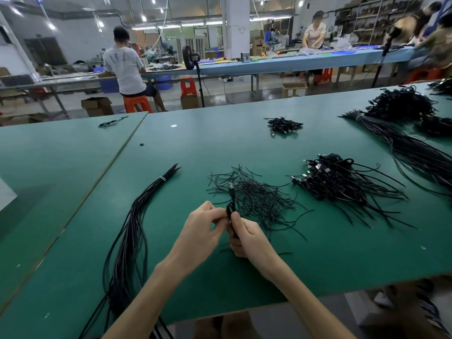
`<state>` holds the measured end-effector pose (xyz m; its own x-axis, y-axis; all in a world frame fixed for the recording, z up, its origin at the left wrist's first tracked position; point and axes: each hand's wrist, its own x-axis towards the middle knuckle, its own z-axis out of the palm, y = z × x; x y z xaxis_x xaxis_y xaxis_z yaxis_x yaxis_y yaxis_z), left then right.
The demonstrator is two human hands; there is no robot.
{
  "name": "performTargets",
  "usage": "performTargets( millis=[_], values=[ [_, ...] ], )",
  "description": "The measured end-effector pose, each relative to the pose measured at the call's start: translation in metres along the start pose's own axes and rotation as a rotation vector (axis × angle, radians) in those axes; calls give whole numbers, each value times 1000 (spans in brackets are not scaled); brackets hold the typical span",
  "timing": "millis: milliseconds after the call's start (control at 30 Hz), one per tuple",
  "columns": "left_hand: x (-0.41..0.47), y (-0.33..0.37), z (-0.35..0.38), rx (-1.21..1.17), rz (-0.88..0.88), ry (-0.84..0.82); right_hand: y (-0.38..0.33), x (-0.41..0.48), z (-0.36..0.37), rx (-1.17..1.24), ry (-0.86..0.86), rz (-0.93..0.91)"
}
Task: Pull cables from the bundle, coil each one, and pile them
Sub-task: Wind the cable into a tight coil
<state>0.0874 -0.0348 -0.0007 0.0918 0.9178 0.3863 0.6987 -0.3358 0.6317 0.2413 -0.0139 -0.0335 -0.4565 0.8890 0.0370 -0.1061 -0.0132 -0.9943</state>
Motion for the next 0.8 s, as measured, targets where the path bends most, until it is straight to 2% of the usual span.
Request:
performTargets(
  millis=[200, 333, 500, 733, 800],
  values=[
    [-4, -1, 4, -26, -49, 74, 3, 0, -1, -119, 74, -74],
    [-3, -3, 5, -184, -175, 94, 4, 0, -2, -114, 113, -107],
    [0, -4, 5, -448, -371, 33, 5, -1, -3, -105, 118, -159],
    [6, -9, 0, -715, -472, -128, 5, -2, -9, -14, 136, -223],
    [5, -10, -1, -729, -468, -151, 6, -1, -9, -7, 131, -217]
  ],
)
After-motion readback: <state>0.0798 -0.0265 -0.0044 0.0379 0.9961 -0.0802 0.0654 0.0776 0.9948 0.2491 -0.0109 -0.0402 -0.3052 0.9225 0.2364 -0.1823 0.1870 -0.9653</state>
